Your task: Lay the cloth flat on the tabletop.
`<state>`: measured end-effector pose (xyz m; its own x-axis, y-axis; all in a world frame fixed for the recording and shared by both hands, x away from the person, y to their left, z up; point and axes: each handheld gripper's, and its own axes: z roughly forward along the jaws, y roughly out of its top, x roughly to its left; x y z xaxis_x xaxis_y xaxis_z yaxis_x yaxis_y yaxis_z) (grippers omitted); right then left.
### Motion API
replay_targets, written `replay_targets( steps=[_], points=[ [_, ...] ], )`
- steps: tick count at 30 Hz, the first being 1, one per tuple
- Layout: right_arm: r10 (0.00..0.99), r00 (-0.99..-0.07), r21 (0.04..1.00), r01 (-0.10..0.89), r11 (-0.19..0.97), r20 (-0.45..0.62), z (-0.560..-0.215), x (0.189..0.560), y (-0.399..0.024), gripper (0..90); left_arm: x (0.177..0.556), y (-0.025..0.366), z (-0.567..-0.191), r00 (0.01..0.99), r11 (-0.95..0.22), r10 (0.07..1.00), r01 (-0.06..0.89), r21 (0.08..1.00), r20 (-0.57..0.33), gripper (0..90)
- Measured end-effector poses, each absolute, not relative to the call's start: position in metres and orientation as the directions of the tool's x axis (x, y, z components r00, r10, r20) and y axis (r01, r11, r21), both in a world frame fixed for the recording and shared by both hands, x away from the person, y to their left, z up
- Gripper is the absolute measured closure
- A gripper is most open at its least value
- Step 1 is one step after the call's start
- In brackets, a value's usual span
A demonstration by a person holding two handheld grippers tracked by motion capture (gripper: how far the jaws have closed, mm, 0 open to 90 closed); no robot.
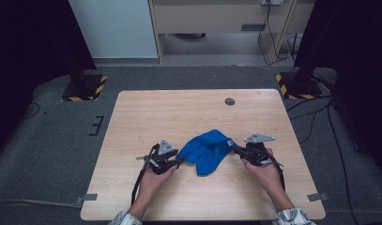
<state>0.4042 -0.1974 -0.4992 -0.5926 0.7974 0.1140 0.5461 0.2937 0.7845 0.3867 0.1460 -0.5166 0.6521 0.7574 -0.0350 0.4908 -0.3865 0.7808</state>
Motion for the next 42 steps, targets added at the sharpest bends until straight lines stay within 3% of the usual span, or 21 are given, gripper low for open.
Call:
replay_targets(
  steps=[4, 9, 12, 19, 26, 30, 33, 42],
  points=[
    [0.798, -0.591, 0.787, 0.544, 0.291, 0.114, -0.499, 0.403, -0.198, 87.9, 0.391, 0.143, -0.523, 0.653, -0.412, 0.757, 0.501, 0.761, -0.02, 63.5],
    [0.798, -0.592, 0.787, 0.544, 0.291, 0.114, -0.499, 0.402, -0.197, 87.8, 0.396, 0.145, -0.522, 0.653, -0.419, 0.758, 0.492, 0.764, -0.005, 79.7],
    [0.796, -0.594, 0.787, 0.543, 0.292, 0.114, -0.499, 0.401, -0.197, 87.8, 0.398, 0.148, -0.521, 0.65, -0.398, 0.759, 0.504, 0.767, -0.034, 85.0],
    [0.803, -0.586, 0.792, 0.541, 0.282, 0.114, -0.497, 0.402, -0.201, 87.6, 0.391, 0.158, -0.505, 0.646, -0.353, 0.76, 0.505, 0.788, -0.074, 84.7],
    [0.812, -0.572, 0.787, 0.552, 0.277, 0.116, -0.499, 0.405, -0.205, 87.6, 0.402, 0.171, -0.519, 0.597, -0.329, 0.797, 0.562, 0.759, -0.096, 83.6],
    [0.812, -0.571, 0.78, 0.56, 0.279, 0.12, -0.502, 0.405, -0.204, 87.5, 0.406, 0.173, -0.523, 0.571, -0.308, 0.817, 0.559, 0.769, -0.088, 69.9],
    [0.813, -0.569, 0.778, 0.563, 0.279, 0.12, -0.502, 0.406, -0.205, 87.4, 0.403, 0.171, -0.519, 0.584, -0.308, 0.809, 0.525, 0.794, -0.072, 67.9],
    [0.813, -0.571, 0.779, 0.559, 0.283, 0.115, -0.502, 0.406, -0.204, 87.4, 0.389, 0.163, -0.506, 0.63, -0.359, 0.777, 0.469, 0.807, -0.02, 79.5]
  ],
)
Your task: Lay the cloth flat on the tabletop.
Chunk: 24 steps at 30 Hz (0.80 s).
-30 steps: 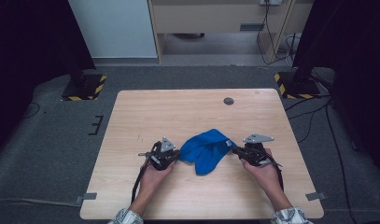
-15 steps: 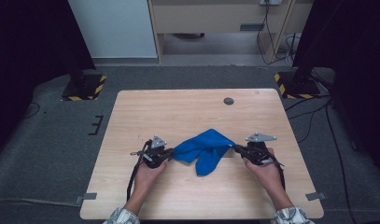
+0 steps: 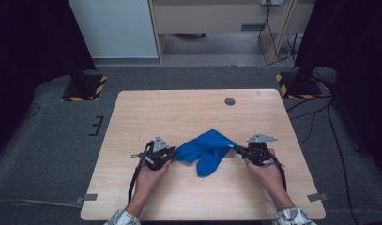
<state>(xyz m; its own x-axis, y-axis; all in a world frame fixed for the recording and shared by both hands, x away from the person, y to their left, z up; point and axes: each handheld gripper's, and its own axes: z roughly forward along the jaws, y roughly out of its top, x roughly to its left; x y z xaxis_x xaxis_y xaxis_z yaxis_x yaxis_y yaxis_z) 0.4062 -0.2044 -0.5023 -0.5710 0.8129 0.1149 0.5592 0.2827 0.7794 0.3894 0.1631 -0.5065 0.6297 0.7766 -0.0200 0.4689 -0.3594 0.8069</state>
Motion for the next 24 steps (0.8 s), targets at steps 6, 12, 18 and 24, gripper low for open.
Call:
replay_targets(
  steps=[6, 12, 18, 24],
  points=[
    [0.812, -0.572, 0.777, 0.56, 0.287, 0.113, -0.503, 0.407, -0.205, 87.4, 0.387, 0.159, -0.512, 0.637, -0.406, 0.771, 0.48, 0.778, 0.009, 82.2],
    [0.81, -0.575, 0.775, 0.561, 0.289, 0.114, -0.503, 0.407, -0.204, 87.2, 0.398, 0.165, -0.519, 0.599, -0.373, 0.801, 0.516, 0.771, -0.013, 82.7],
    [0.808, -0.577, 0.772, 0.565, 0.291, 0.118, -0.504, 0.406, -0.203, 86.9, 0.405, 0.171, -0.524, 0.558, -0.334, 0.83, 0.542, 0.772, -0.033, 76.6],
    [0.809, -0.576, 0.769, 0.568, 0.292, 0.118, -0.505, 0.406, -0.203, 86.5, 0.409, 0.174, -0.529, 0.563, -0.336, 0.824, 0.569, 0.75, -0.058, 68.1]
  ],
)
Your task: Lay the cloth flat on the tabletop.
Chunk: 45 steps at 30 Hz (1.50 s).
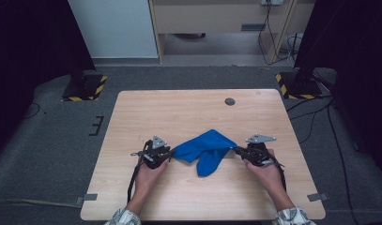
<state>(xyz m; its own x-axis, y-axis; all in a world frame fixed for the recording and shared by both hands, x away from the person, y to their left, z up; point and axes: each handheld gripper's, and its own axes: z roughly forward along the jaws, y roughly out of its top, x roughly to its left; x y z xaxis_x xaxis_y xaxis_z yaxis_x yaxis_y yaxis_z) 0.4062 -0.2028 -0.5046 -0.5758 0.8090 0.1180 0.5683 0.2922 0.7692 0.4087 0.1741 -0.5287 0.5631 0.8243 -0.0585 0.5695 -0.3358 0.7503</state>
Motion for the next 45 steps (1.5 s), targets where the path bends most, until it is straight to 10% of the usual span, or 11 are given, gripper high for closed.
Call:
replay_targets(
  steps=[30, 45],
  points=[
    [0.815, -0.566, 0.766, 0.576, 0.285, 0.122, -0.505, 0.407, -0.205, 83.9, 0.396, 0.171, -0.519, 0.601, -0.397, 0.799, 0.524, 0.754, 0.003, 82.5],
    [0.817, -0.562, 0.767, 0.579, 0.276, 0.13, -0.504, 0.407, -0.206, 82.6, 0.397, 0.173, -0.527, 0.643, -0.415, 0.764, 0.553, 0.723, -0.053, 63.3]
  ],
)
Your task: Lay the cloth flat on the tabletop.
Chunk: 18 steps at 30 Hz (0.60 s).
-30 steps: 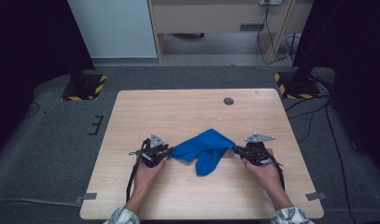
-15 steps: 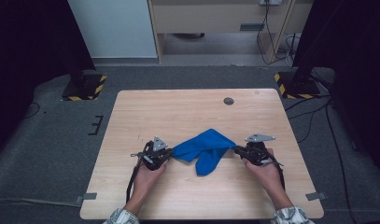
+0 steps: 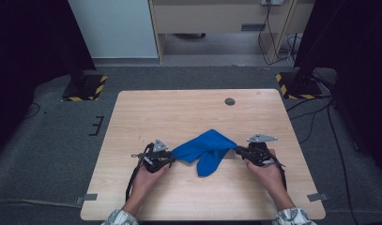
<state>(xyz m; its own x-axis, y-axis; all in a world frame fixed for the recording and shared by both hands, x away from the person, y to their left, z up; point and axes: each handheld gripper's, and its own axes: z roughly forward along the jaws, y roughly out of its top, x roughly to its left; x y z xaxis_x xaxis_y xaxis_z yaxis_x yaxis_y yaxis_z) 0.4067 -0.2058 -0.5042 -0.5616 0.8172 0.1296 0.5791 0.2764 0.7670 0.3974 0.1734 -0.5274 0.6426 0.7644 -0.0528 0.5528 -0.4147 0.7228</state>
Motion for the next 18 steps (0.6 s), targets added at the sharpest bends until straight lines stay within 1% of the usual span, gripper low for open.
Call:
replay_targets(
  steps=[7, 11, 18],
  points=[
    [0.82, -0.556, 0.767, 0.583, 0.268, 0.136, -0.5041, 0.4068, -0.2059, 82.3, 0.3973, 0.1746, -0.5285, 0.646, -0.413, 0.762, 0.548, 0.727, -0.055, 63.4],
    [0.82, -0.557, 0.768, 0.579, 0.274, 0.127, -0.504, 0.4071, -0.2066, 82.4, 0.3958, 0.173, -0.5266, 0.643, -0.426, 0.765, 0.537, 0.728, -0.026, 62.3],
    [0.818, -0.561, 0.769, 0.577, 0.275, 0.128, -0.5031, 0.4071, -0.2082, 85.4, 0.3933, 0.1747, -0.527, 0.651, -0.455, 0.759, 0.531, 0.715, -0.001, 63.6]
  ],
)
